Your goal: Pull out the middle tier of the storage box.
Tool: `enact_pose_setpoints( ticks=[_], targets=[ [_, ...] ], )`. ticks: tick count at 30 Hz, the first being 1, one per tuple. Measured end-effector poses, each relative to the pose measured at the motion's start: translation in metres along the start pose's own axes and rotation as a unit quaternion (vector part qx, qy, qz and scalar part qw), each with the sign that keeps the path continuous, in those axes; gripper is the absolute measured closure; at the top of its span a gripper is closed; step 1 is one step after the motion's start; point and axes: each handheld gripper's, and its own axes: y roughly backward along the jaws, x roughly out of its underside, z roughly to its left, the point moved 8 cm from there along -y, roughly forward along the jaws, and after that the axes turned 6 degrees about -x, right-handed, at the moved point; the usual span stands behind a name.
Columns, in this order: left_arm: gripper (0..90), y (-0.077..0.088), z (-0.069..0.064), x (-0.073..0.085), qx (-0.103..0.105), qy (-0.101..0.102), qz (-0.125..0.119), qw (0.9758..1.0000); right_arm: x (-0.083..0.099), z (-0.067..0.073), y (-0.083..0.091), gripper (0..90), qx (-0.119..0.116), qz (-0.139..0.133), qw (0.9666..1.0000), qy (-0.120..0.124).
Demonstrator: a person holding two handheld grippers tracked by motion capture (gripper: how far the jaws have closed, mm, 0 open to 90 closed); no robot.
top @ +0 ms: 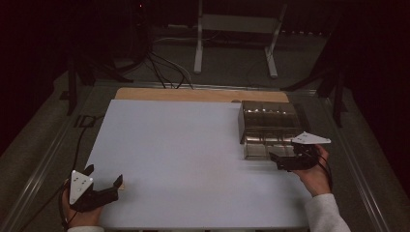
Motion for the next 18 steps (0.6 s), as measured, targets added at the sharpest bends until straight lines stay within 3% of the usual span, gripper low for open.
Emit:
enact_pose_setpoints(
  ticks=[11,18],
  targets=[
    [1.4,0.0,0.0,0.0,-0.002,-0.002,0.001,1.0,0.005,0.009,0.008,0.0,-0.001,-0.052,0.9982,-0.029],
    [1.5,0.002,0.0,0.0,-0.004,-0.001,0.0,1.0,0.013,0.018,0.014,0.0,0.006,-0.078,0.9965,-0.03]
  ],
)
